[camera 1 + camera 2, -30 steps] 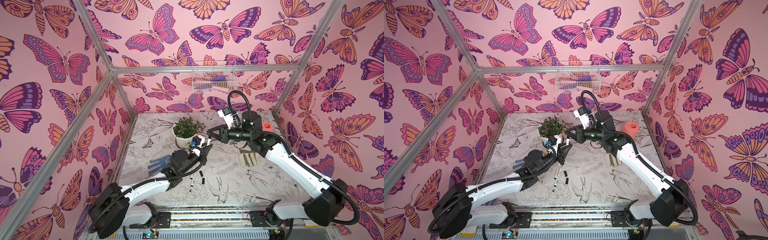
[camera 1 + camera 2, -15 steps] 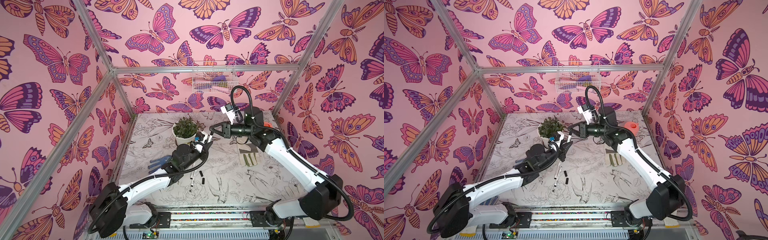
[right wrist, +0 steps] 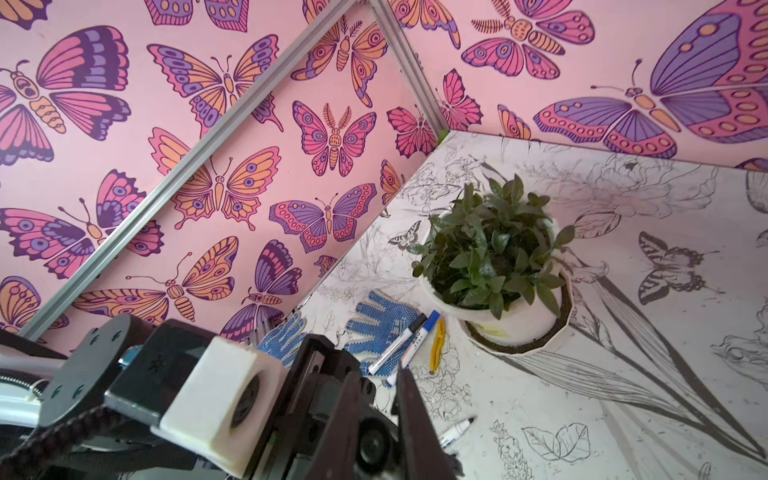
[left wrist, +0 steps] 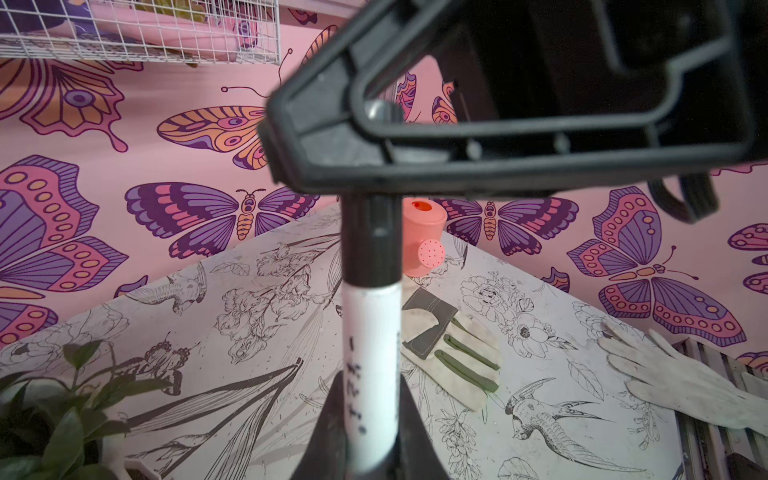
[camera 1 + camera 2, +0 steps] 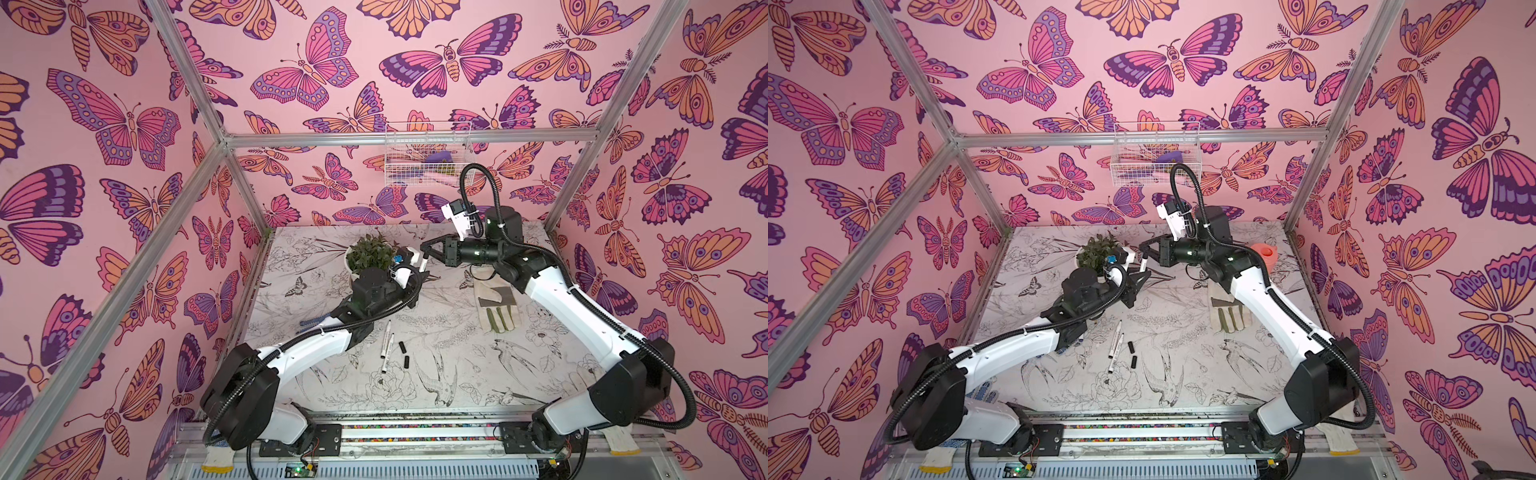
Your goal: Insert the pens into the pen caps
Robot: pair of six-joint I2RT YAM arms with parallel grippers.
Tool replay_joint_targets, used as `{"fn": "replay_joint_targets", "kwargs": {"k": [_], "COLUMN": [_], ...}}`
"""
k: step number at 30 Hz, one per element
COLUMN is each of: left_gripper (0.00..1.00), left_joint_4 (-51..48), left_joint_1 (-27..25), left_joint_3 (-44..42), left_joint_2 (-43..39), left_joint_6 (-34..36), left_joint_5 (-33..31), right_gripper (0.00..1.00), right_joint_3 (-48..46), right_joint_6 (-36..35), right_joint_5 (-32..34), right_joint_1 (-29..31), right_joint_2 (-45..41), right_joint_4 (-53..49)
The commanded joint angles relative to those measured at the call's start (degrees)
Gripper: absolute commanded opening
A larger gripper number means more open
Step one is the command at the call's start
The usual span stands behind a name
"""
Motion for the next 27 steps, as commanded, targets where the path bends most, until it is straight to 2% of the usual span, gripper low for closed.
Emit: {"fn": "replay_joint_targets", "kwargs": {"k": [1,5,10,14,18,22,27], "left_gripper": [0.00,0.00,0.00,0.00,0.00,0.00,0.00], "left_joint_4": [24.80,23.88,24.28,24.68,26.19,30.45,29.71], "left_joint_1": [-1.54,-3.04,-3.61,-2.85,0.65,4.55,5.89], "left_joint_3": [10.97,10.09,9.31,10.85,13.97,17.03,19.30], "left_joint_2": [-3.51,-4.78,-6.50,-7.02,-5.89,-4.61,-4.93], "left_joint_6": [3.29,3.91,2.90,4.04,1.93,-2.30,-0.70], "left_joint_5": [8.30,8.76,10.27,11.30,13.39,14.48,15.18], "right_gripper": [0.01,0.00,0.00,0.00,0.00,0.00,0.00], "right_joint_3": [-5.14,-6.18,-6.72,-4.77,-1.58,-1.77,-1.58], "right_joint_6": [2.25,6.20,7.16,1.02,-6.24,-7.98,-9.45], "right_joint_5": [-8.21,-10.25,-14.22,-15.82,-14.28,-12.60,-11.76], "right_joint_1": [2.61,0.18,-0.07,2.11,5.23,5.84,5.22], "right_joint_2": [4.62,4.82,5.88,7.17,9.14,9.69,9.11], "right_joint_4": [-17.44,-14.55,-14.42,-21.36,-30.70,-33.09,-34.27]}}
